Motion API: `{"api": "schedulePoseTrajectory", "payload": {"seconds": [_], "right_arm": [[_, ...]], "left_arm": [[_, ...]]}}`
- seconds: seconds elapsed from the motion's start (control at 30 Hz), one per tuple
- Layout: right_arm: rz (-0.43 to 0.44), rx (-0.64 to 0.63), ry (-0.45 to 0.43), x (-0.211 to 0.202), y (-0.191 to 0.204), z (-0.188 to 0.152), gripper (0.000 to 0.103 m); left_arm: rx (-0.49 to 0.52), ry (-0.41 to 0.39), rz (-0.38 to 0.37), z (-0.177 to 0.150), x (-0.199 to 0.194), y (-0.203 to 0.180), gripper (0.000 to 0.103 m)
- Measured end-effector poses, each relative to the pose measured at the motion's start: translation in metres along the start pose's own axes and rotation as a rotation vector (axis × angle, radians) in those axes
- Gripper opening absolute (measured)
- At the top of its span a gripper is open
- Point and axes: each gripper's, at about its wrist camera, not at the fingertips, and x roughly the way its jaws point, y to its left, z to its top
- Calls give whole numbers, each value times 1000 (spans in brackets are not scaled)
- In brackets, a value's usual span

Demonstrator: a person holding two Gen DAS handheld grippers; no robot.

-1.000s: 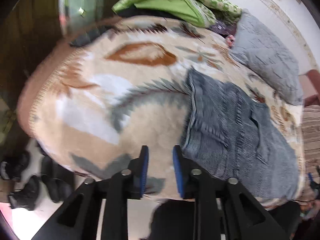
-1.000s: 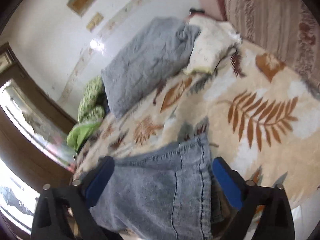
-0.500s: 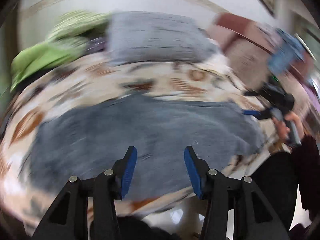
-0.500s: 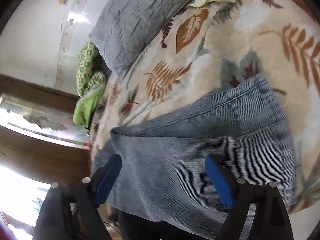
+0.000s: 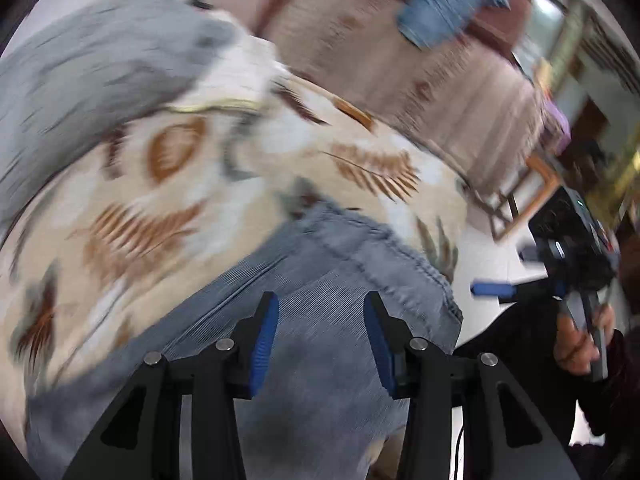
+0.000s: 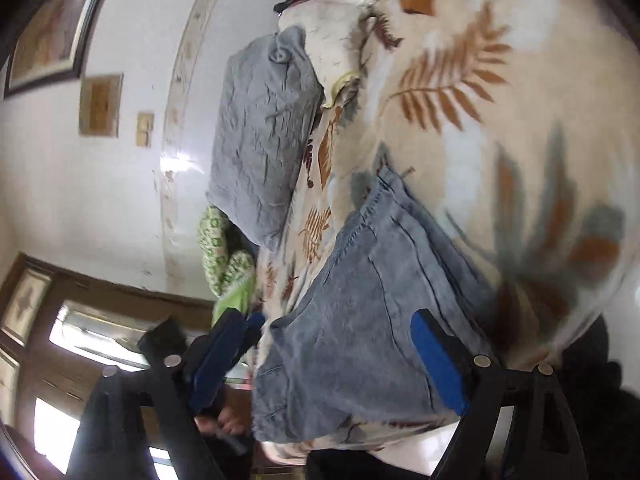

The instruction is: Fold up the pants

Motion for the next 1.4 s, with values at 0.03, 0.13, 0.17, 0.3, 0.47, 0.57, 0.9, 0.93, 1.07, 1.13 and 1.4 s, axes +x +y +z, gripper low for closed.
{"api": "schedulePoseTrajectory", "payload": {"seconds": [0.03,0.13,0.17,0.3,0.47,0.57,0.9,0.93,1.07,1.13,1.4], "right_arm": [[-2,11,0,-3,-5,-8,88],[7,91,18,-2,-27,-32,88],[13,116,30,-1,-34,-37,88],[-10,172,70,13,-55,-46,88],[-1,214,102,20,-70,-47,88],[39,208,116,22,-69,-47,88],[33,215,102,28,-70,-42,87],[22,206,86,26,-69,-41,86],[2,202,56,24,-69,-39,80],[-13,187,53,24,-67,-39,78],[-17,193,58,28,-65,-36,78]], "left_arm": [[21,18,-9,8,10,-5,45],[119,123,-51,31,48,-25,45],[135,143,-52,32,54,-27,45],[182,217,-100,43,80,-36,45],[233,269,-127,45,100,-41,45],[264,324,-79,45,118,-37,45],[291,359,-126,44,119,-32,22],[303,360,-126,43,117,-33,17],[363,356,-107,40,112,-43,11],[379,350,-108,41,109,-47,11],[429,363,-63,41,119,-64,12]]}}
